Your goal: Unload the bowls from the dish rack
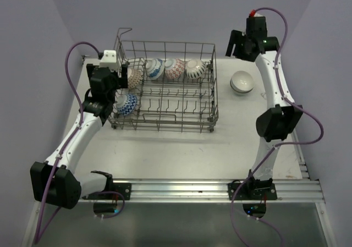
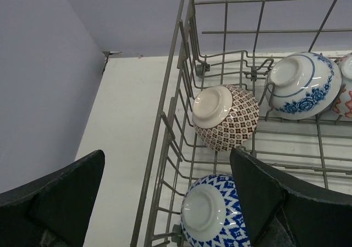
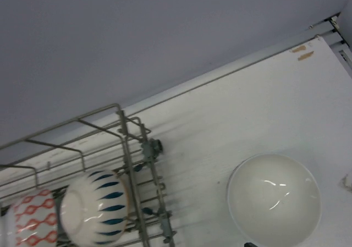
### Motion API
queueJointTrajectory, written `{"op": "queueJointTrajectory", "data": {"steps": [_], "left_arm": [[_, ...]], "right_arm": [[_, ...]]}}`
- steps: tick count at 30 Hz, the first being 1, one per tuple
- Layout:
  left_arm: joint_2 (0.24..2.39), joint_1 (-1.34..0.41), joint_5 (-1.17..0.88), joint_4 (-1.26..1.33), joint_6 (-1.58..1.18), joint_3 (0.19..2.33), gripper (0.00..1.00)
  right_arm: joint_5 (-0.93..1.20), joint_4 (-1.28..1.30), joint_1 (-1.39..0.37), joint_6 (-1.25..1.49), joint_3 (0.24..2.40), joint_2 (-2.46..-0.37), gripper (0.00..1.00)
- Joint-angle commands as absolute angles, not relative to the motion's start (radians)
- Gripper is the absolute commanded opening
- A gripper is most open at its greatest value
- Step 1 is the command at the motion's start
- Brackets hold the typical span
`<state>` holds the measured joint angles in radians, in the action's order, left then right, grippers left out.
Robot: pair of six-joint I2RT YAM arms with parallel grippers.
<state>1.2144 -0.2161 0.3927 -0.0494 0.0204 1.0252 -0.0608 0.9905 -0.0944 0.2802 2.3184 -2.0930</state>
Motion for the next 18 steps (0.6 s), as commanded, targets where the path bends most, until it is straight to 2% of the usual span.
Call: {"op": "queueJointTrajectory", "data": {"steps": [1, 8, 12, 15, 16, 18], "left_arm": [[1.206, -0.209, 0.38, -0.04, 0.014, 1.072, 1.0], [1.226, -0.209, 0.39, -0.049, 0.017, 1.08, 1.0], [1.226, -0.209, 0.387, -0.054, 0.015, 1.083, 1.0], [1.227, -0.209, 0.377, -0.057, 0.011, 1.084, 1.0], [1.226, -0.209, 0.376, -0.058, 0.011, 1.085, 1.0], [1.23, -0.209, 0.374, -0.061, 0.009, 1.088, 1.0]], "right_arm": [[0.047, 0.725, -0.188, 0.342, 2.204, -1.913, 0.75], [0.147, 0.788, -0.293, 0.449, 2.437, -2.115, 0.84], [0.114, 0.735, -0.321, 0.471, 2.41, -2.154, 0.86], [0.109, 0.724, -0.324, 0.477, 2.413, -2.195, 0.93], [0.115, 0.706, -0.327, 0.473, 2.408, -2.203, 0.99], [0.089, 0.7, -0.33, 0.462, 2.398, -2.221, 0.99]]}}
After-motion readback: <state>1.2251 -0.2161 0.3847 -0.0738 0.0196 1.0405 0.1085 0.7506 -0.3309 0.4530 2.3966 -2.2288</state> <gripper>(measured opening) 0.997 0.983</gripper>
